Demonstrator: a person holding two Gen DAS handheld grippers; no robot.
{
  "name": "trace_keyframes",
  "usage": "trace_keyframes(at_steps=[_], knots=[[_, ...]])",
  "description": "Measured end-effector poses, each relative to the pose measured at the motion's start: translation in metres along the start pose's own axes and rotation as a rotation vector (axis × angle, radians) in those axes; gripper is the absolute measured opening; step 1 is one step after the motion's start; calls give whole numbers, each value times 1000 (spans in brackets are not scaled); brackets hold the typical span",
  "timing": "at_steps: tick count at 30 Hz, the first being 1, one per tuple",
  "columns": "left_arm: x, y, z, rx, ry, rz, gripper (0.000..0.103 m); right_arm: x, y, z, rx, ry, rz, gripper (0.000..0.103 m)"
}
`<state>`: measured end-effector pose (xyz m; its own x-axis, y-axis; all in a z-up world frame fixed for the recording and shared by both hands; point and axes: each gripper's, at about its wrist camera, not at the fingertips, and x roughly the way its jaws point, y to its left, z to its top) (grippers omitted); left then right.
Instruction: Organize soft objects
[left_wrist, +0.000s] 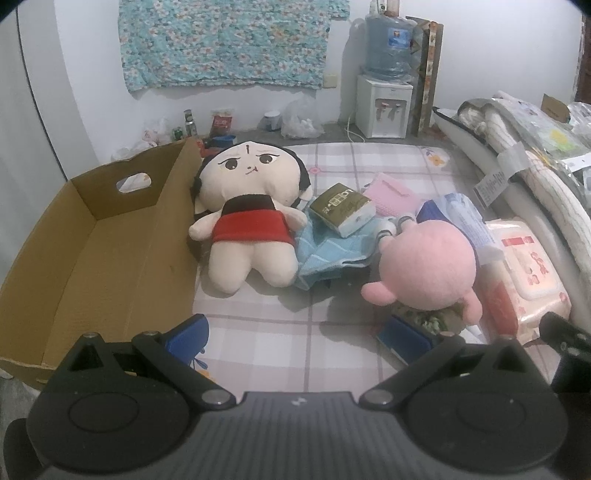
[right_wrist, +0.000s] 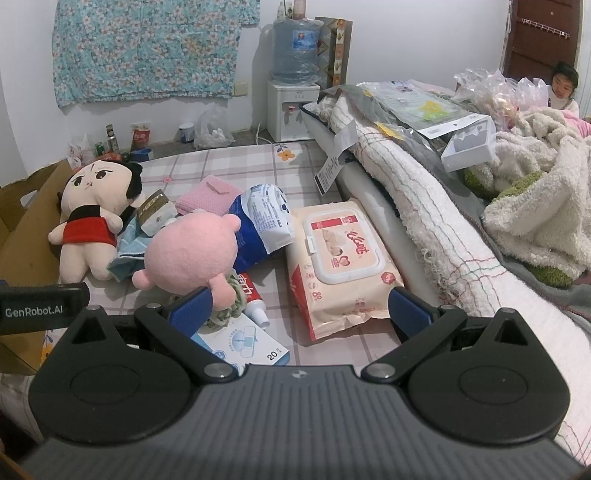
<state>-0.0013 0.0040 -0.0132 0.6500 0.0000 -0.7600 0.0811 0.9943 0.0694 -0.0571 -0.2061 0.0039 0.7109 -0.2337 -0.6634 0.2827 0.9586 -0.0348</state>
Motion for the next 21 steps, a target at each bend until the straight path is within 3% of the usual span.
trace_keyframes(at_steps=[21], knots=[[-3, 3, -1, 0, -5, -4, 103, 3, 7, -2, -15, 16, 7, 102]])
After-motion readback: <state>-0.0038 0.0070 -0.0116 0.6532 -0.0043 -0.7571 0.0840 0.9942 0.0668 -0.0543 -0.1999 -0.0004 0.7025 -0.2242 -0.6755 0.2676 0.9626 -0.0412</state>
